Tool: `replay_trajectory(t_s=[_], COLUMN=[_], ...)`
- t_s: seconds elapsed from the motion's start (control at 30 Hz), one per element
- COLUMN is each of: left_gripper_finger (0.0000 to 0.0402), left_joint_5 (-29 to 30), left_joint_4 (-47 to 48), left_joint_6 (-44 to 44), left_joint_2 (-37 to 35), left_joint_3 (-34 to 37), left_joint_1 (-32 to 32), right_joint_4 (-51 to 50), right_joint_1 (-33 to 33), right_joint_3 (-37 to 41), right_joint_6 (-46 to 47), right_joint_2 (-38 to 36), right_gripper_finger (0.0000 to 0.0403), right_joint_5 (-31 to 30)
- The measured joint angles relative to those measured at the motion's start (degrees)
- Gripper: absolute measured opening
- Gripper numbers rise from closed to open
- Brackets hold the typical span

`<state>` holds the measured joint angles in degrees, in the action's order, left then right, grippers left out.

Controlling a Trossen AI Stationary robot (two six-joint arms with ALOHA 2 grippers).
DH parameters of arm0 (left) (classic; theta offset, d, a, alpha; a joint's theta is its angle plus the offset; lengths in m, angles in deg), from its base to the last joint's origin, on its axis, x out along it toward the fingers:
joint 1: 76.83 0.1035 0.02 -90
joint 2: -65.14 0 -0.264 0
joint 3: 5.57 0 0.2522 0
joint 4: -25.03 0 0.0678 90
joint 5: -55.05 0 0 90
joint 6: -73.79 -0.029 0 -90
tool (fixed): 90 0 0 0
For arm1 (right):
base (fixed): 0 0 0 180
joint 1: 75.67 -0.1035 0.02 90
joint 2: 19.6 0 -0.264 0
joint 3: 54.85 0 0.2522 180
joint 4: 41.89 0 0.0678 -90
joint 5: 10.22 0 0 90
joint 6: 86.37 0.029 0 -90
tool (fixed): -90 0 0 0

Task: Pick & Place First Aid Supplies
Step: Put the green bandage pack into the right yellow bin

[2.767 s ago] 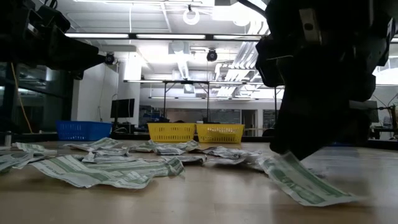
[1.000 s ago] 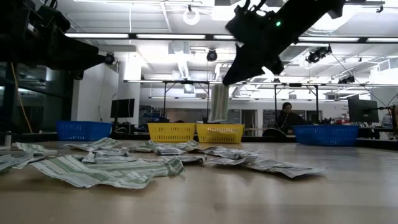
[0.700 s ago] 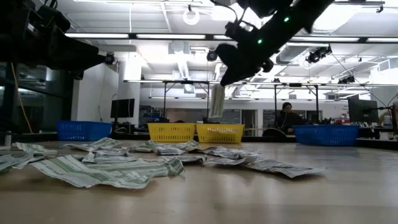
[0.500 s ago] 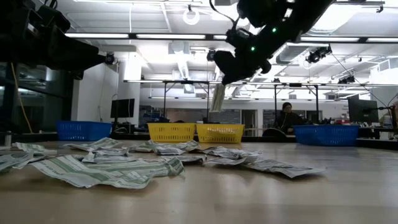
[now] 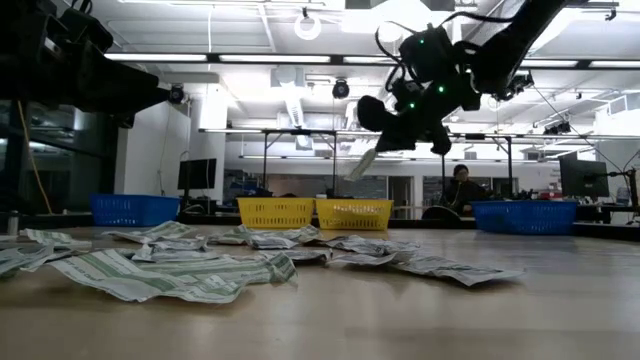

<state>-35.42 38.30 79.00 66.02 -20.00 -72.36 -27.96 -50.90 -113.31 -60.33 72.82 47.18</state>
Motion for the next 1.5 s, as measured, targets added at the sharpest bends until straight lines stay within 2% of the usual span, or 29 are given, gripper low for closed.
replay_trajectory(t_s=[0.13, 0.4, 0.8, 0.93, 1.3, 1.5], left_gripper_finger=[0.0172, 0.0172, 0.0172, 0.0172, 0.0172, 0.0172], left_joint_5=[-0.02, -0.03, -0.02, -0.02, -0.02, -0.02], left_joint_4=[0.0, 0.0, -0.02, 0.0, -0.02, -0.01], left_joint_6=[0.01, 0.0, 0.0, 0.0, 0.01, 0.0], left_joint_2=[-0.01, 0.0, -0.01, -0.01, -0.02, 0.0], left_joint_3=[0.0, 0.0, 0.0, 0.0, 0.0, 0.0], left_joint_1=[0.0, 0.0, 0.0, 0.0, 0.0, 0.0], right_joint_4=[1.78, 1.6, 0.44, 0.07, 0.43, -0.64], right_joint_1=[1.6, 3.43, 3.82, 3.84, 3.57, 3.09], right_joint_3=[-1.76, -5.95, -8.47, -8.46, -8.38, -8.38], right_joint_6=[2.78, 4.06, 6.49, 6.41, 3.02, -0.58], right_joint_2=[3.23, 8.98, 12.73, 12.73, 12.06, 10.2], right_gripper_finger=[0.0, 0.0, 0.0011, 0.004, 0.0163, 0.0202], right_joint_5=[2.75, 3.07, 4.06, 5.1, 9.16, 11.98])
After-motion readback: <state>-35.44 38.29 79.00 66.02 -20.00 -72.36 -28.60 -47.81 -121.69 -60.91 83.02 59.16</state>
